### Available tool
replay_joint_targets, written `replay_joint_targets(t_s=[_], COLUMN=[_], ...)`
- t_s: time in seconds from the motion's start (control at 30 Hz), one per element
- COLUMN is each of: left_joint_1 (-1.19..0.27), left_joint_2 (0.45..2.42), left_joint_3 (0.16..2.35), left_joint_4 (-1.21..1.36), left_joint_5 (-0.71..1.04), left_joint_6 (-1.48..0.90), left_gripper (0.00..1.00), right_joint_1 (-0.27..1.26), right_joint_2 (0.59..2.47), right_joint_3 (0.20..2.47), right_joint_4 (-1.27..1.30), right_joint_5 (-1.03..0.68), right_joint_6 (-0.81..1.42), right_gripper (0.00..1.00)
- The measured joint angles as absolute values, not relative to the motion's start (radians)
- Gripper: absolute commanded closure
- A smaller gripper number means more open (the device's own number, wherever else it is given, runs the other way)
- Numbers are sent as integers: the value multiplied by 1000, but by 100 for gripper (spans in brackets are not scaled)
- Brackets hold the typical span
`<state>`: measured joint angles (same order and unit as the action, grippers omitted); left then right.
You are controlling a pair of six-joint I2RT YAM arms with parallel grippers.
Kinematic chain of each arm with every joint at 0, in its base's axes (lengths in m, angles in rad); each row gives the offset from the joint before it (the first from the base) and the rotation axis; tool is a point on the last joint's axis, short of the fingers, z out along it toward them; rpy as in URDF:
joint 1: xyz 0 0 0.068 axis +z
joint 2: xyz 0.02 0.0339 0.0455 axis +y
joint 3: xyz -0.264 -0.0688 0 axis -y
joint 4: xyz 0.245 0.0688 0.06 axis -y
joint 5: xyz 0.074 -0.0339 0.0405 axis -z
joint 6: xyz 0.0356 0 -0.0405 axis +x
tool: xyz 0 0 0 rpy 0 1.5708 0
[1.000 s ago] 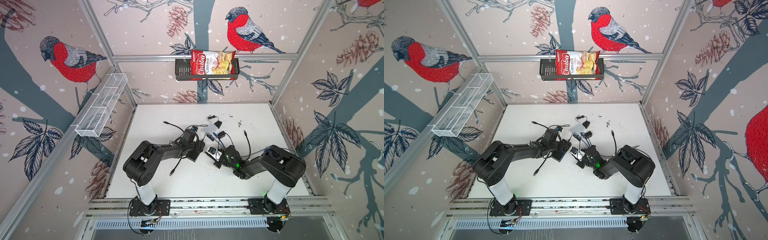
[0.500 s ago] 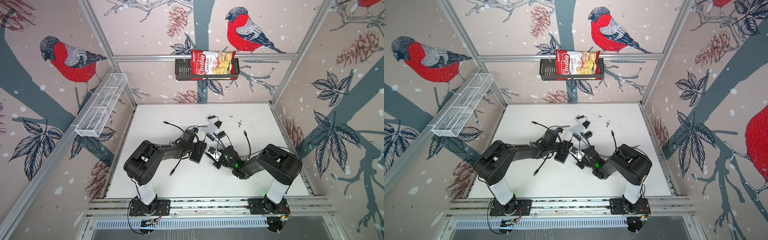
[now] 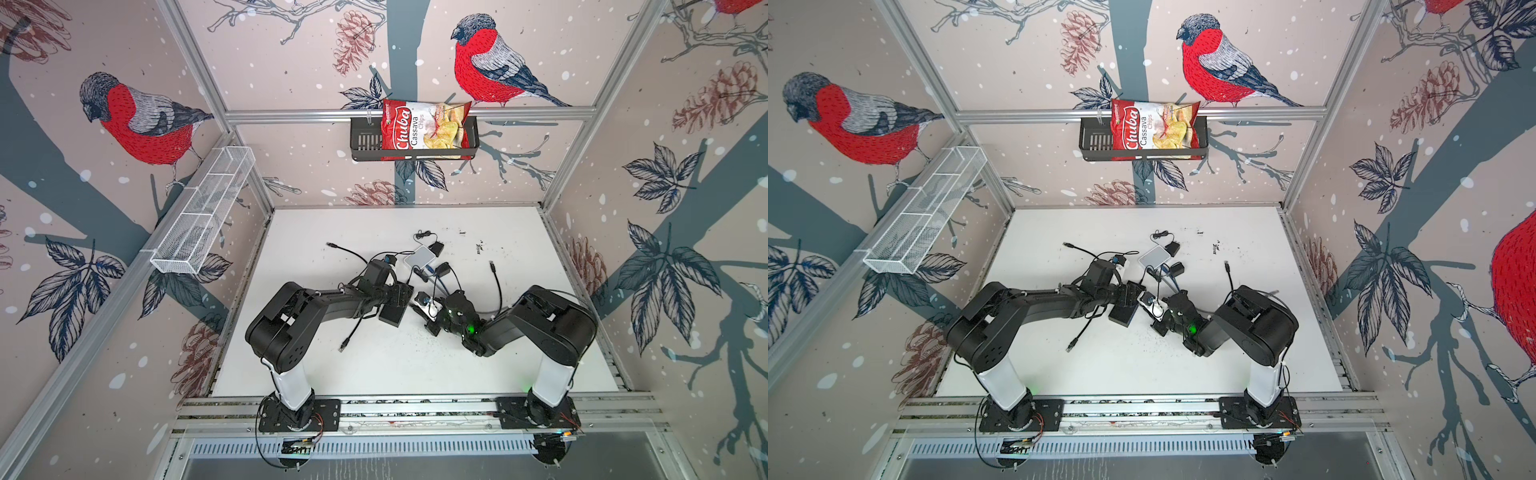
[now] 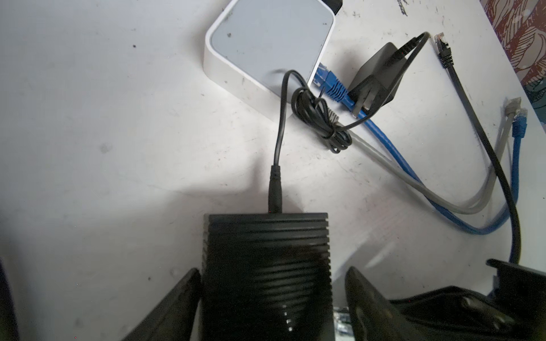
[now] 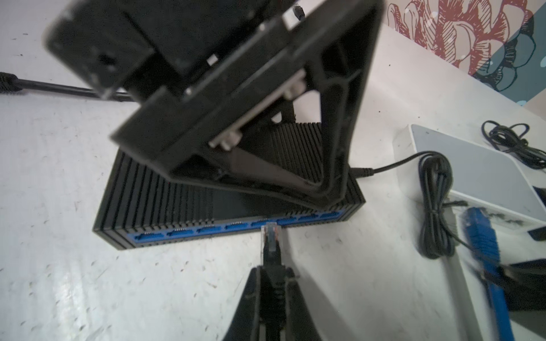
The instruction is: Insert the plug into the switch port
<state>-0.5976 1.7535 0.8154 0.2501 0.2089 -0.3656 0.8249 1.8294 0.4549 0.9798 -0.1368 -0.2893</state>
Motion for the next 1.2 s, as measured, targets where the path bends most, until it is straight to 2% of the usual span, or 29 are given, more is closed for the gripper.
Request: replay_joint_targets(t_s=[0.73, 1.2], left_joint_1=[-597, -598], left_joint_2=[1753, 1753], left_joint_3=[788, 785], left_joint_4=[283, 284], left_joint_5=[206, 230], left_joint_6=[-369, -369], left_gripper=[25, 25], right_joint_1=[829, 857], right_joint_2=[1869, 1844], right_joint_3=[450, 423], right_joint_4=[1073, 1054], right_joint_5=[-187, -134], right_joint_6=[-256, -257], right_gripper=[93, 94])
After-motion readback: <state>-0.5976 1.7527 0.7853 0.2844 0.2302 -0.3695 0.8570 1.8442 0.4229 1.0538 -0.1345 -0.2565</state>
